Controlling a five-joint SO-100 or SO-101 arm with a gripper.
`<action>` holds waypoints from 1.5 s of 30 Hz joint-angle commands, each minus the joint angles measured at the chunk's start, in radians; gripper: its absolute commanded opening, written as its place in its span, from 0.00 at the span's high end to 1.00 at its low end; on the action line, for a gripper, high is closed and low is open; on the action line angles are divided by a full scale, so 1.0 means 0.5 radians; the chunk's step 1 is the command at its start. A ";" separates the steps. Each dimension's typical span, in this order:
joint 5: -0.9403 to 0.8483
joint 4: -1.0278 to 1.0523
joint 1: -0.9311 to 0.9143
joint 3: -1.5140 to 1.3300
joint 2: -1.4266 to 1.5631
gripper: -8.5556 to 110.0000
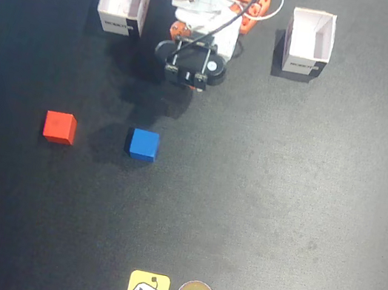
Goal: Put the red cube in the right box and the blue cube in the left box.
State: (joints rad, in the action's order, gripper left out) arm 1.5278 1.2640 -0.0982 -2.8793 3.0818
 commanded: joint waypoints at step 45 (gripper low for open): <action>-1.062 -0.684 -0.988 1.709 -2.405 0.81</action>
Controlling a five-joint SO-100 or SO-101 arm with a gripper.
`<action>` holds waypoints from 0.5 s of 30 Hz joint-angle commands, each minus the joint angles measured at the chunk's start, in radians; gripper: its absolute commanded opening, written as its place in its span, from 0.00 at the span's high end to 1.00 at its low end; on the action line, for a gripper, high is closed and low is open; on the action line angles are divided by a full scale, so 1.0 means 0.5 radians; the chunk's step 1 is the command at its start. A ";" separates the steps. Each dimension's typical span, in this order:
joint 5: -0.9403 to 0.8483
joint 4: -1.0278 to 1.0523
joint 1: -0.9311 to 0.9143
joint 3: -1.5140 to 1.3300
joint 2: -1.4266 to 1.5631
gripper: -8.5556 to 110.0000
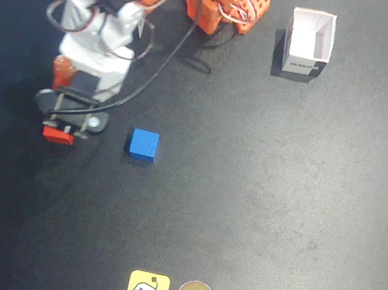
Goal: Put the red cube in the right box and the blue cube in the left box.
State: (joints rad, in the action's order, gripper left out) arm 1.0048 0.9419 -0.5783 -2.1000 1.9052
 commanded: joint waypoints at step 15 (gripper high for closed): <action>-0.012 -0.252 -0.037 0.175 -0.331 0.74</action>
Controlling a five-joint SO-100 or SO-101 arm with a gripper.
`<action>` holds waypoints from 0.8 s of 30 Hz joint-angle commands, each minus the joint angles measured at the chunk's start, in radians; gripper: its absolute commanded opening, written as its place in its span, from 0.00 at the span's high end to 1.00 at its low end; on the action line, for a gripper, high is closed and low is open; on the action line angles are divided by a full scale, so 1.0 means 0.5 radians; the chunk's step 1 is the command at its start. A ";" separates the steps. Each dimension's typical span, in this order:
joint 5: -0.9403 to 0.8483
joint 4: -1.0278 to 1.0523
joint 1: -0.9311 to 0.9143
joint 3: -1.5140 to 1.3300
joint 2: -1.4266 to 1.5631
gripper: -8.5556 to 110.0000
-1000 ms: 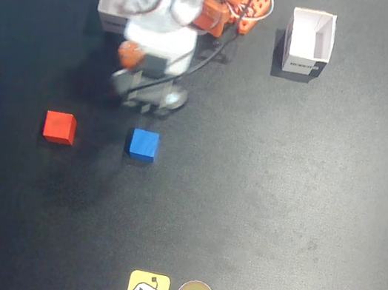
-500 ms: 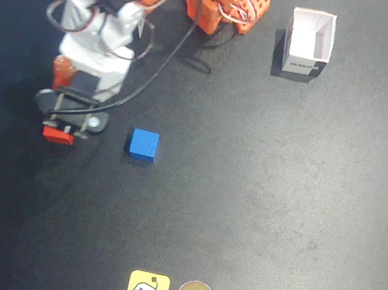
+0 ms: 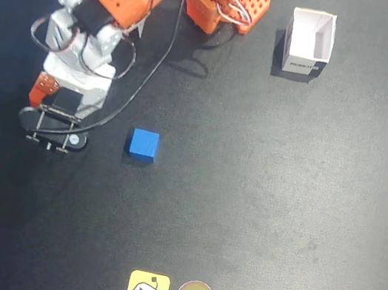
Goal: Put the red cube in the right box and the blue cube in the left box.
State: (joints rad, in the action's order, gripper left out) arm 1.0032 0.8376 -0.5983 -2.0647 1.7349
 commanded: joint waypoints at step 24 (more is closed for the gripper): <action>0.018 -0.150 0.031 0.123 -0.334 0.73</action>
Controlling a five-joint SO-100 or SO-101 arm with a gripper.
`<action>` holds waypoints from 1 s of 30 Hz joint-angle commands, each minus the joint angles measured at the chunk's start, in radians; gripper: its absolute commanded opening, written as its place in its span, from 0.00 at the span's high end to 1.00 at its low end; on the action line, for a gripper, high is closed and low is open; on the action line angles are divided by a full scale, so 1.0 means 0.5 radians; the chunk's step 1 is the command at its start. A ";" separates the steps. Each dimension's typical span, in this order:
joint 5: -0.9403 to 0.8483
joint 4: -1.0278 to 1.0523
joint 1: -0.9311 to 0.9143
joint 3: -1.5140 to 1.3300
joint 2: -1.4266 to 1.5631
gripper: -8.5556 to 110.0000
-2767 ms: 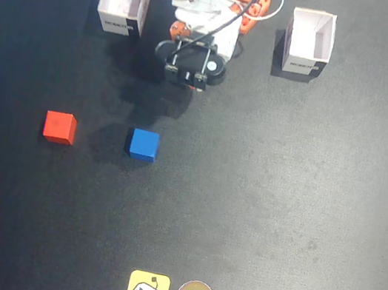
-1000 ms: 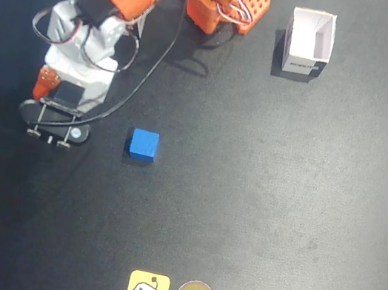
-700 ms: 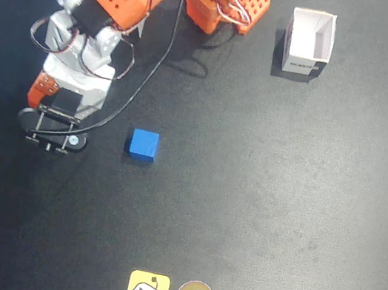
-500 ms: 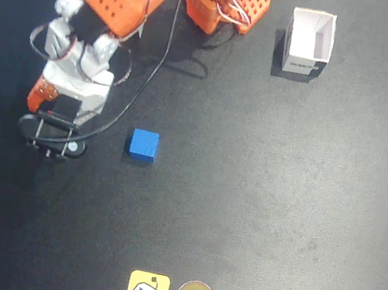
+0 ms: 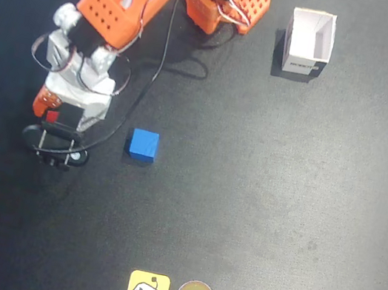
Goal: Put the red cube in the right box and the blue cube in the left box.
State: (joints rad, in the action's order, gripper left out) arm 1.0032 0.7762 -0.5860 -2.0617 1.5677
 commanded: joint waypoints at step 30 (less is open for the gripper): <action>0.055 0.025 0.006 0.414 -0.298 0.73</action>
State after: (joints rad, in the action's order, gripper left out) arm 1.0201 0.7885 -0.5860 -1.9159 1.4097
